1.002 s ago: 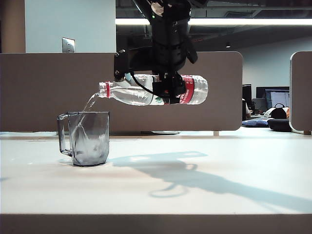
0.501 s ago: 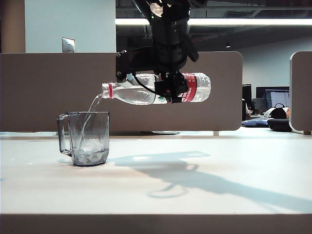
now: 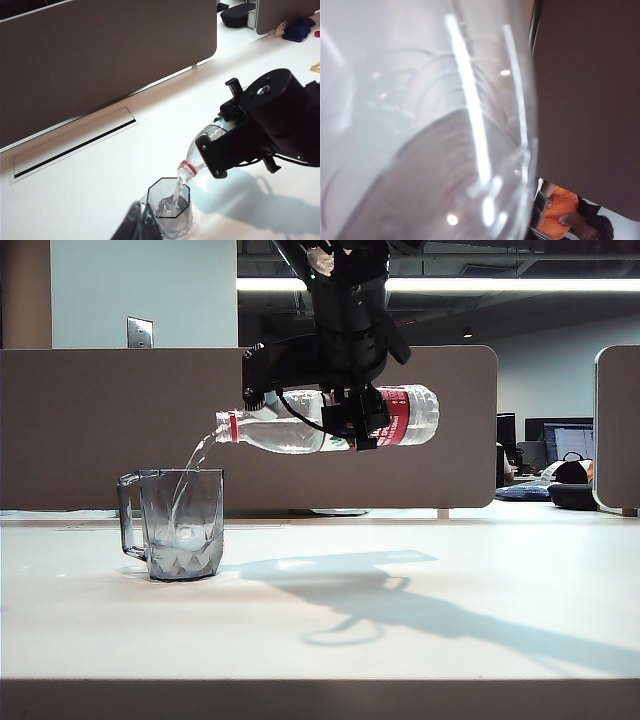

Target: Pick up the mineral water bottle on the table and pour water into the mug until it's half full.

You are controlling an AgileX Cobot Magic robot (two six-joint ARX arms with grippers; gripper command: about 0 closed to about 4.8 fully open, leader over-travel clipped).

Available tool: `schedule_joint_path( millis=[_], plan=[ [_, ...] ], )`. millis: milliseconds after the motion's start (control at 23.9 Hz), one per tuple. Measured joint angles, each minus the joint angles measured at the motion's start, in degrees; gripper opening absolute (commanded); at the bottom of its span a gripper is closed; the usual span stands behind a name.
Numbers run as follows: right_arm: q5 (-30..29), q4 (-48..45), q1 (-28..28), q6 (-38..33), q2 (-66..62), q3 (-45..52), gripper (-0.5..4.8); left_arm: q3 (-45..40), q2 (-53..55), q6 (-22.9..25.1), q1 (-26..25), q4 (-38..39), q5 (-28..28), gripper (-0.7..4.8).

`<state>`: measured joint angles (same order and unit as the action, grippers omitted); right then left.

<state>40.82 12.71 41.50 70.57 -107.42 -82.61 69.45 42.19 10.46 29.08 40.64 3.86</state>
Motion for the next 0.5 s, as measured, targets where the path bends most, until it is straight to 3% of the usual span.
schedule_joint_path(
  millis=[251, 501],
  plan=[
    [0.0, 0.0, 0.0, -0.2, 0.0, 0.0, 2.24, 0.0, 0.0, 0.0, 0.0, 0.0, 0.0, -0.05],
    [-1.2, 0.0, 0.0, -10.6, 0.0, 0.0, 2.24, 0.0, 0.0, 0.2, 0.0, 0.0, 0.0, -0.05]
  ],
)
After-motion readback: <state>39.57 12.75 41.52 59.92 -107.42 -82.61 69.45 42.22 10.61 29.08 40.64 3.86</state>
